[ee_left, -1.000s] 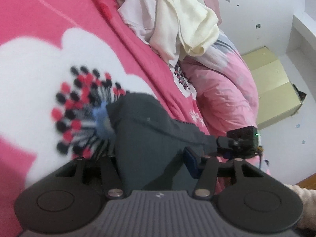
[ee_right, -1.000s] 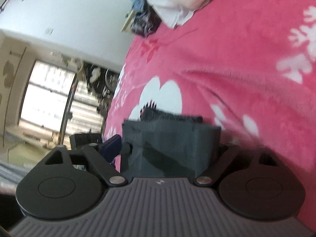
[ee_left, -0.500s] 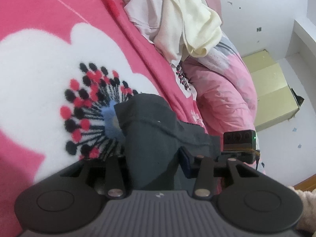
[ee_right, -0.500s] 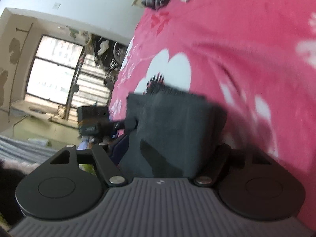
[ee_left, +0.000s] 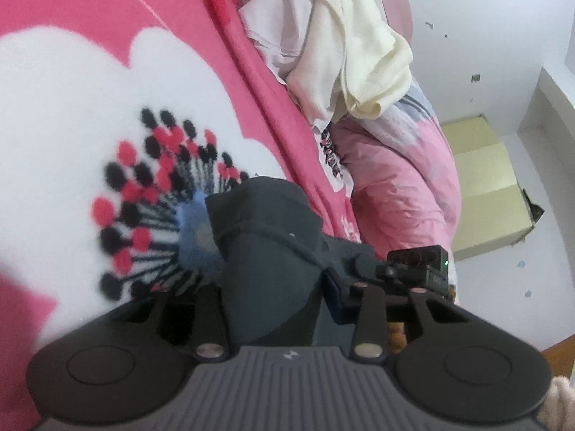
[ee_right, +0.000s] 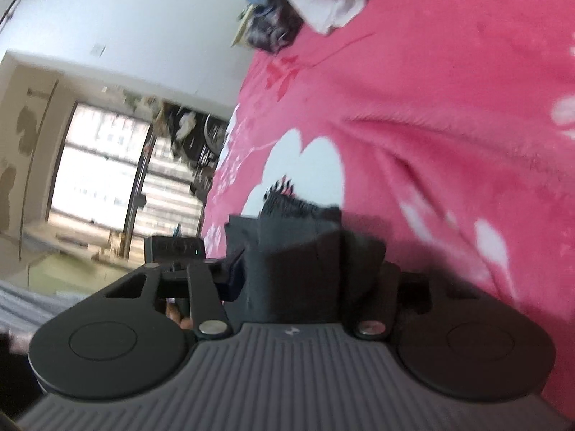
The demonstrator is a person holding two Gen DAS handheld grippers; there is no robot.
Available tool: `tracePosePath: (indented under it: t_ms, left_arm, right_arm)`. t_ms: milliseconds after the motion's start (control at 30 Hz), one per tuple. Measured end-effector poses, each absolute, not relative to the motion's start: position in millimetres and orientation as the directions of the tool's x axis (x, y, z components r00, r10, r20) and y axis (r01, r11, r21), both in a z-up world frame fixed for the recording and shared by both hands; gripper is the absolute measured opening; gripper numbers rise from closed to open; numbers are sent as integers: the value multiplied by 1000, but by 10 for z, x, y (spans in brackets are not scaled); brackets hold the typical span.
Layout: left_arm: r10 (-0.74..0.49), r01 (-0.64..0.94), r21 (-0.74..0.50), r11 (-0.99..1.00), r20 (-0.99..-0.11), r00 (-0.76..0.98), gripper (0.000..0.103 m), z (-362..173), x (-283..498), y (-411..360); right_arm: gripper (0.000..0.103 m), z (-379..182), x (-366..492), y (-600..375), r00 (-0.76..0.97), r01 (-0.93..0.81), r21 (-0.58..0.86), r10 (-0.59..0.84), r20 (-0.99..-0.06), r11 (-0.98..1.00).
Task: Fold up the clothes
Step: 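Grasp the sweatpants end with the left tool while the right tool grips beside it, then lift the folded sweatpants off the bed with both tools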
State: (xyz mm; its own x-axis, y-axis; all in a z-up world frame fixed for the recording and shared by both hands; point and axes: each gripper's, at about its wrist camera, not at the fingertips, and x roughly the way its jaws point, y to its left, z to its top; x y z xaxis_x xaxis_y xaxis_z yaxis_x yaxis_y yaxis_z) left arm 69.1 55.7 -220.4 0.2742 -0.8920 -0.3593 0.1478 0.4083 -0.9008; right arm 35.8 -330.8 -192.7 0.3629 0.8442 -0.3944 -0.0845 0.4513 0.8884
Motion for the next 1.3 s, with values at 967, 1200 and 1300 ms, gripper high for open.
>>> tracePosePath:
  t_ms: [967, 1200, 1300]
  left_arm:
    - [-874, 374, -899, 227, -19, 486, 16, -1039, 222, 1231]
    - [-799, 438, -857, 272, 52, 599, 16, -469, 270, 1677]
    - [-759, 437, -844, 311, 56, 649, 16, -294, 259, 1850]
  right_arm:
    - [21, -27, 391, -2305, 379, -453, 563, 721, -581, 691]
    - [21, 513, 642, -1919, 450, -548, 514, 750, -484, 660]
    - [20, 586, 852, -1740, 442, -595, 505, 779, -445, 625]
